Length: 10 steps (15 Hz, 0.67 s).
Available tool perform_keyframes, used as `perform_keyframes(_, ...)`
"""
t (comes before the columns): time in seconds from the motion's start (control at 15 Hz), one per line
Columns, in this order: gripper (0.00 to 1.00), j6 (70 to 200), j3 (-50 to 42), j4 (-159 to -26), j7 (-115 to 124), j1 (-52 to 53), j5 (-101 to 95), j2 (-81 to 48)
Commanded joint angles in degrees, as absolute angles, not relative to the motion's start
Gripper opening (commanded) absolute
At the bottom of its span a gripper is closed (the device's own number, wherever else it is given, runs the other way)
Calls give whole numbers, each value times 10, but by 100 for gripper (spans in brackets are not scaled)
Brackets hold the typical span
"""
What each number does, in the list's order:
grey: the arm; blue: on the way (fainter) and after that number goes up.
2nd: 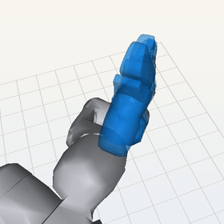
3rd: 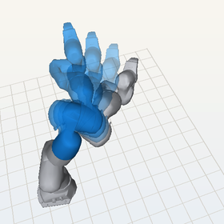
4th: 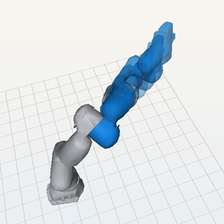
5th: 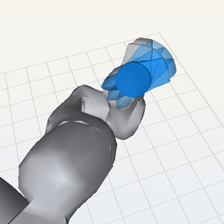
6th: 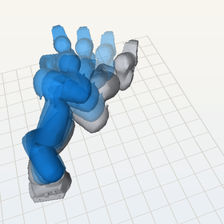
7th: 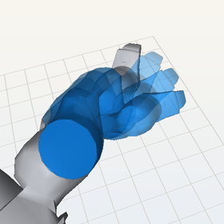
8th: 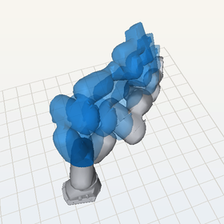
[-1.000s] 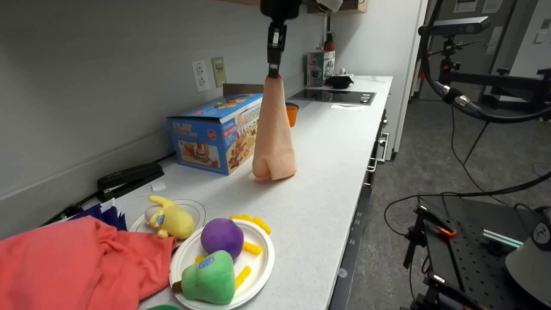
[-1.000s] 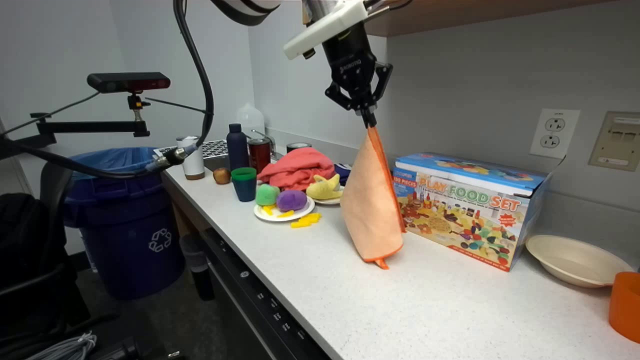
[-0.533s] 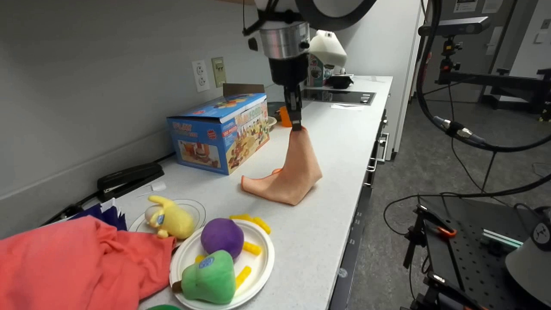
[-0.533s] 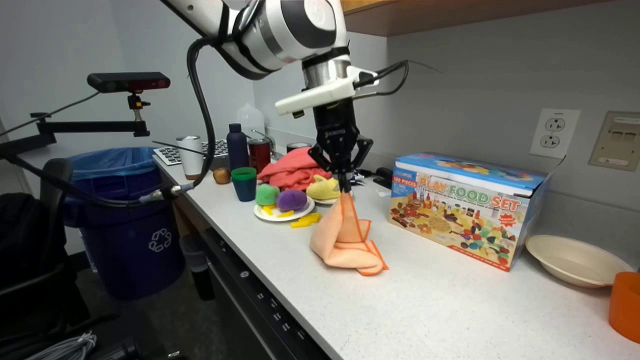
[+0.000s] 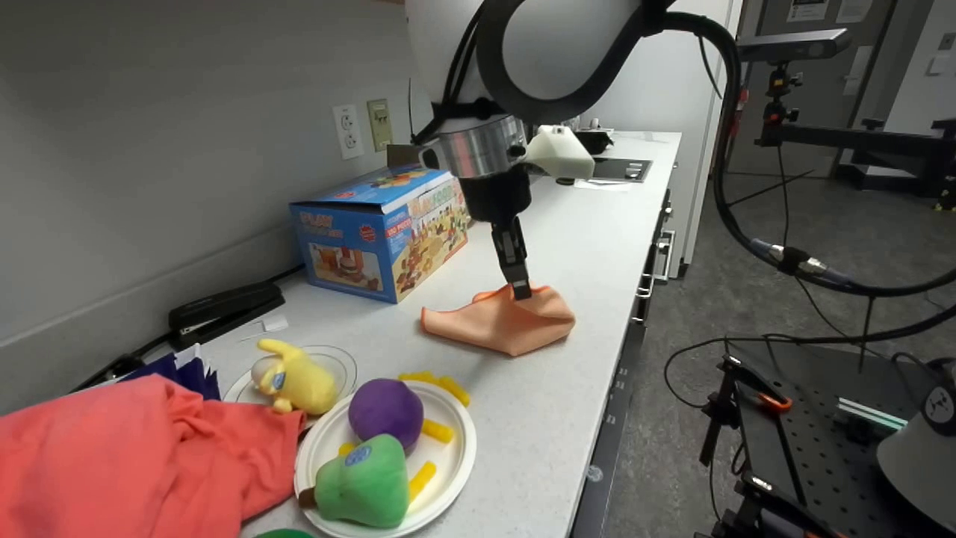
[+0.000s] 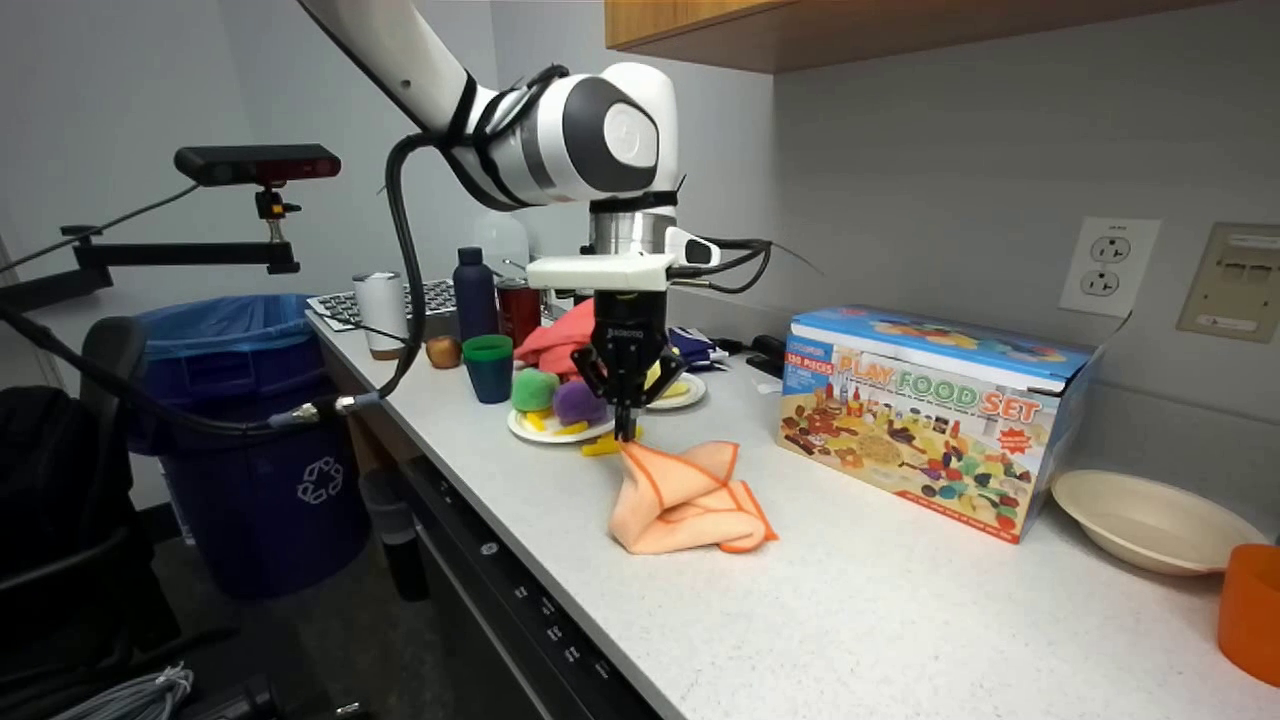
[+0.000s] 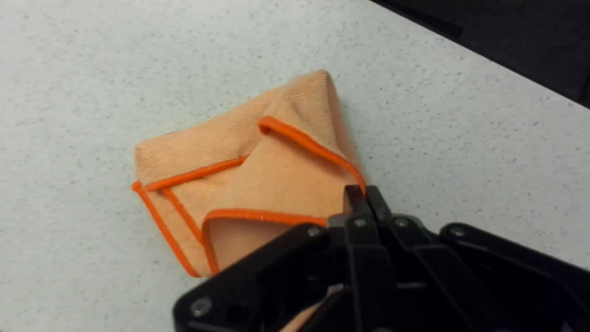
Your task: Unfold the orange cloth
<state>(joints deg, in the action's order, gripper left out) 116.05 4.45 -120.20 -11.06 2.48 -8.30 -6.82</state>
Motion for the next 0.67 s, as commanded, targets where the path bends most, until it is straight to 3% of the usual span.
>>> perform_keyframes(0.0, 1, 1156, 57, -1206, -146, 34, -38, -73)
perform_keyframes(0.6, 1, 1188, 95, -1232, -182, 63, -8, -73)
